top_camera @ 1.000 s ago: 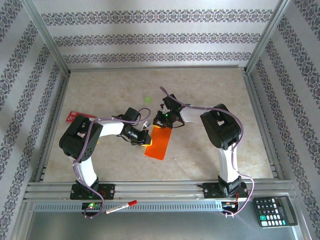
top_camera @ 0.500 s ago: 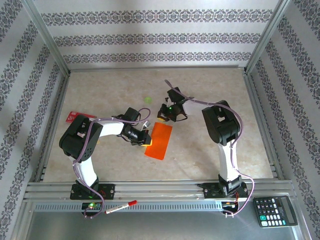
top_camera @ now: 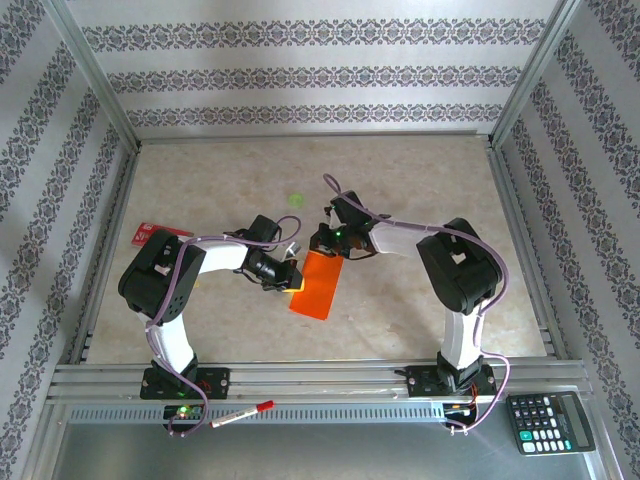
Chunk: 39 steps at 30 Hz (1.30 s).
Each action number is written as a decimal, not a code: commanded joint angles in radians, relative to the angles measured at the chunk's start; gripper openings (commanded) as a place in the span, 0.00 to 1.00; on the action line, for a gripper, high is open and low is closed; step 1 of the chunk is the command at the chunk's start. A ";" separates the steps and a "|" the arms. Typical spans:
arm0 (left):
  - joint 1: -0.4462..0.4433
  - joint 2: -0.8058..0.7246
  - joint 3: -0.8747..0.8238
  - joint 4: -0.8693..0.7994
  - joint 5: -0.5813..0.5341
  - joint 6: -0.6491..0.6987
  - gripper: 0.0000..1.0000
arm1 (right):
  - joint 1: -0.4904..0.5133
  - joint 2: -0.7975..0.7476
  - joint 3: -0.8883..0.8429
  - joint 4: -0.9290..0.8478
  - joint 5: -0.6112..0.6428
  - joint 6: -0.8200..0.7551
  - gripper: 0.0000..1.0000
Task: Fold a paper plane with a square sheet of paper (pick it up from the middle)
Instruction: First fold in half a square sheet of paper at the center of the table.
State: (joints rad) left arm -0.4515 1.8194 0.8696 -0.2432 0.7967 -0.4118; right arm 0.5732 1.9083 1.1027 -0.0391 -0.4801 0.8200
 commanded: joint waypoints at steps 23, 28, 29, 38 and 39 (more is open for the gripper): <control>0.021 -0.104 0.049 -0.016 0.022 -0.134 0.28 | -0.020 0.122 -0.090 0.069 -0.004 -0.013 0.00; 0.050 -0.035 0.075 0.082 0.056 -0.202 0.03 | -0.020 0.126 -0.101 0.082 -0.003 -0.013 0.00; 0.053 -0.020 0.081 0.096 0.051 -0.207 0.01 | -0.020 0.126 -0.101 0.082 -0.005 -0.012 0.00; 0.067 0.083 0.147 0.102 0.051 -0.190 0.00 | -0.019 0.125 -0.104 0.082 -0.001 -0.015 0.00; 0.069 0.090 0.147 0.089 0.042 -0.181 0.00 | -0.020 0.124 -0.103 0.081 0.001 -0.015 0.00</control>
State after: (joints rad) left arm -0.4026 1.8885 0.9943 -0.1631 0.8375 -0.6071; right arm 0.5583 1.9926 1.0439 0.1219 -0.5484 0.8333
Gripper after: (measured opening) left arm 0.044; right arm 0.042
